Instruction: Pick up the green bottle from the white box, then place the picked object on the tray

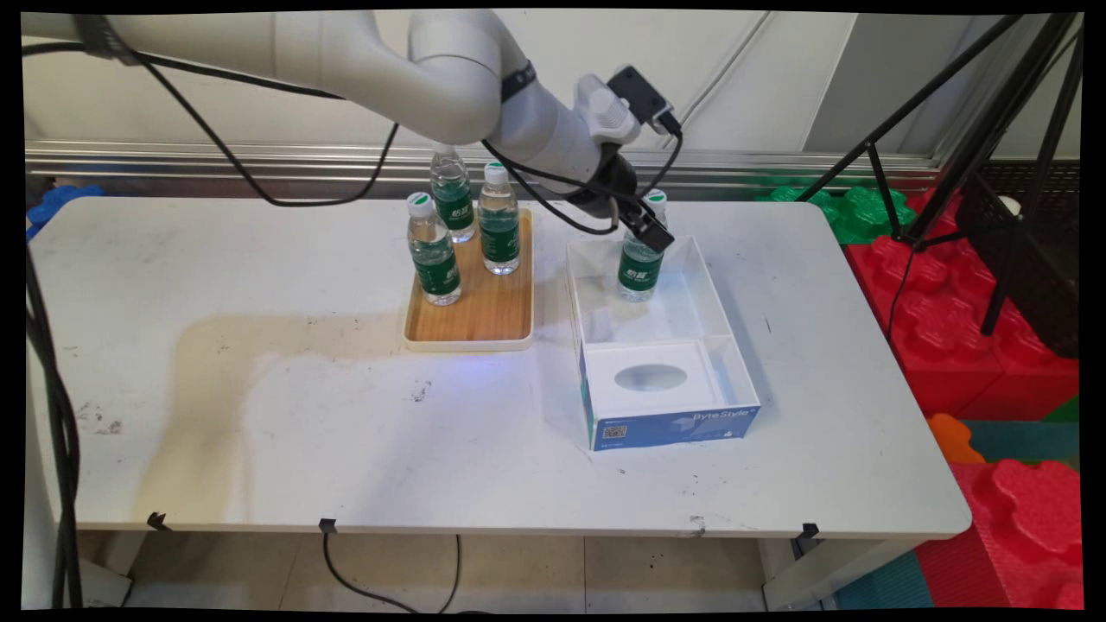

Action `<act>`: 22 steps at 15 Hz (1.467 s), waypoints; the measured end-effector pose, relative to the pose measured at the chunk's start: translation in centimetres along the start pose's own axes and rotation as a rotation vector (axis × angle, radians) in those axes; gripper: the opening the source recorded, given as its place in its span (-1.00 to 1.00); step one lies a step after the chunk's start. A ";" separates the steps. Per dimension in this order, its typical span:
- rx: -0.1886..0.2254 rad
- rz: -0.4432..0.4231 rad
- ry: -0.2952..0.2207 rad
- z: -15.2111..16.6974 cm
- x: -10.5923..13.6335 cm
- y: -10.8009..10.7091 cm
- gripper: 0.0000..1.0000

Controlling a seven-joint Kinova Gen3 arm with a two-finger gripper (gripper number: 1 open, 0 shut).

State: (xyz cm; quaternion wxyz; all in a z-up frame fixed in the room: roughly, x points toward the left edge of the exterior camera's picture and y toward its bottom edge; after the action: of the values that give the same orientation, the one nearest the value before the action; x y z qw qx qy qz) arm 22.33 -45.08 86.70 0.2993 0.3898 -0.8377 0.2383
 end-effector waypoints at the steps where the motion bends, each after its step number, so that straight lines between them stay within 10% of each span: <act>1: -0.001 -0.001 -0.002 0.4 0.0 0.0 1.00; 7: -0.009 -0.011 -0.015 3.3 -0.1 0.1 1.00; 8: -0.008 -0.013 -0.016 3.5 -0.1 0.1 -1.00; 22: 0.018 -0.036 0.065 -0.9 1.5 0.0 -1.00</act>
State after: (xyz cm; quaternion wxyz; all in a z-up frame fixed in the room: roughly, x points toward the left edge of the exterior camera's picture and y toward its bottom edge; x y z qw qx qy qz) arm 21.86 -45.24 88.34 0.3273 0.3996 -0.8180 0.2529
